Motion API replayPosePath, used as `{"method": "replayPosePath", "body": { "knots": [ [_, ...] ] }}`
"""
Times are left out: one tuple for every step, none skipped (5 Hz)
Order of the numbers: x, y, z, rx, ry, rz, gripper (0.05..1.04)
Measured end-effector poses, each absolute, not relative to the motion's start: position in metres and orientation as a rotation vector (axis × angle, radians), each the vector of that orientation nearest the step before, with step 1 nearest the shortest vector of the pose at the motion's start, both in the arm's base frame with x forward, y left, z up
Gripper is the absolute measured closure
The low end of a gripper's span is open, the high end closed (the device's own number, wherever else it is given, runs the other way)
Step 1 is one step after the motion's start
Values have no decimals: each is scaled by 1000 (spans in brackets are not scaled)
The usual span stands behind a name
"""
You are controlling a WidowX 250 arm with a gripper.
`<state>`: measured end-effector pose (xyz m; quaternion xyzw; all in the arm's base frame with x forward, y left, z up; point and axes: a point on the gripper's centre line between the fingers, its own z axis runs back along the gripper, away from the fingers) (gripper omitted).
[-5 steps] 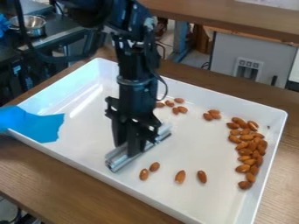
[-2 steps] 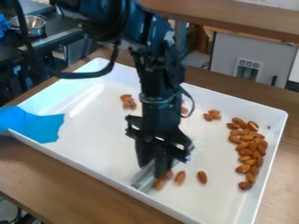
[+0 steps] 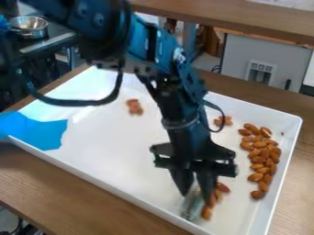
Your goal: Sweep into pile
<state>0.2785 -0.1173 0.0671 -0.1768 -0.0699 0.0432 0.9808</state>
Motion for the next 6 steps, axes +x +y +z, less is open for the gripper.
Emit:
{"method": "replayPosePath", "body": {
  "knots": [
    [294, -121, 70, -414, -226, 262, 738],
    [309, -120, 74, -442, -304, 366, 738],
    [321, -117, 69, -435, -342, 436, 738],
    [333, -118, 69, -422, -387, 466, 738],
    [325, -119, 71, -429, -355, 445, 738],
    [319, -98, 110, -455, -382, 431, 738]
  ]
}}
